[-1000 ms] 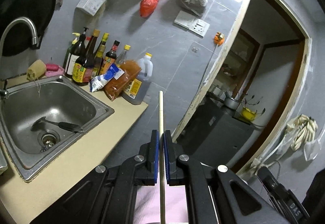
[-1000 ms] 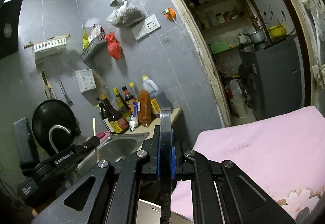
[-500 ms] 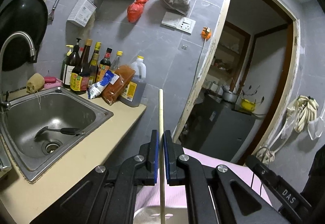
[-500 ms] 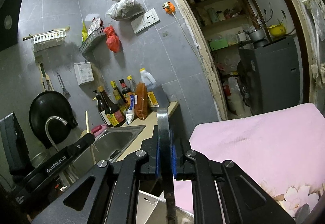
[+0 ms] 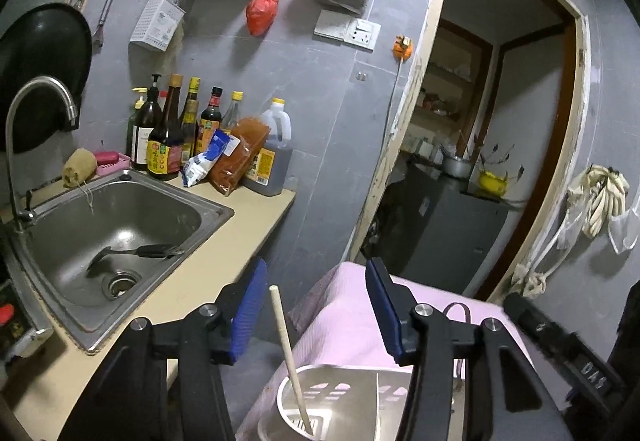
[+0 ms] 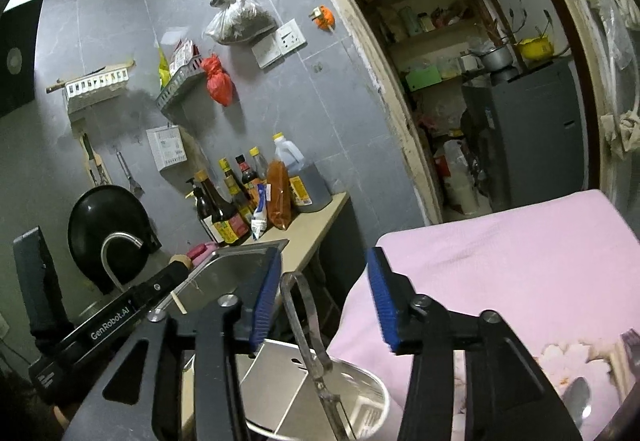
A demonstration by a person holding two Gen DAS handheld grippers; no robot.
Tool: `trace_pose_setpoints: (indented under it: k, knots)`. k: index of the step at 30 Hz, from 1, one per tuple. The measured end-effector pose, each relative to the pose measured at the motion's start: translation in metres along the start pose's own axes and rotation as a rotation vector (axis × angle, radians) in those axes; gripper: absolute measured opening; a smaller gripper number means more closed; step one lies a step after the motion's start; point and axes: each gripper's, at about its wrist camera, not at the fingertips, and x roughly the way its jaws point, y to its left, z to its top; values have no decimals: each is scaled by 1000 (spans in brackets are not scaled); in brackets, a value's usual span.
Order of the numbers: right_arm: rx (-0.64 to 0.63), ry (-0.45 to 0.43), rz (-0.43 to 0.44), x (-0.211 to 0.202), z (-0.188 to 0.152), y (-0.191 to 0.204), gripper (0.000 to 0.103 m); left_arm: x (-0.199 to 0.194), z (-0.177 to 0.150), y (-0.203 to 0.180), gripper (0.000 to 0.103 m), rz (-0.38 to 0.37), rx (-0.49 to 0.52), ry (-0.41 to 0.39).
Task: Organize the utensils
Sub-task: 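Grasp the silver fork with the right tool while the left tool grasps the gold spoon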
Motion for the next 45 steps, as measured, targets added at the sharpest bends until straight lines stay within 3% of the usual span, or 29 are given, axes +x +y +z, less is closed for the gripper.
trace_pose_setpoints:
  k: [2, 6, 8, 10, 16, 28, 38, 45]
  knots:
    - [3, -8, -14, -11, 6, -3, 53, -7, 3, -5, 59, 2, 16, 4]
    - [-23, -41, -49, -38, 22, -8, 69, -19, 10, -18, 66, -5, 39, 11]
    - [-50, -69, -80, -54, 32, -11, 75, -27, 14, -31, 78, -13, 59, 10]
    - [-73, -96, -101, -70, 42, -15, 85, -34, 16, -42, 83, -25, 70, 0]
    - [-134, -147, -172, -113, 64, -36, 94, -53, 12, -86, 95, -65, 104, -38]
    - [-205, -156, -303, -178, 76, -98, 101, -81, -33, -163, 100, -109, 180, -53]
    - [-191, -108, -385, -198, 65, -149, 101, -83, -82, -201, 100, -131, 218, 24]
    - [-139, 0, -425, -187, 34, -190, 101, -65, -114, -211, 100, -124, 221, 113]
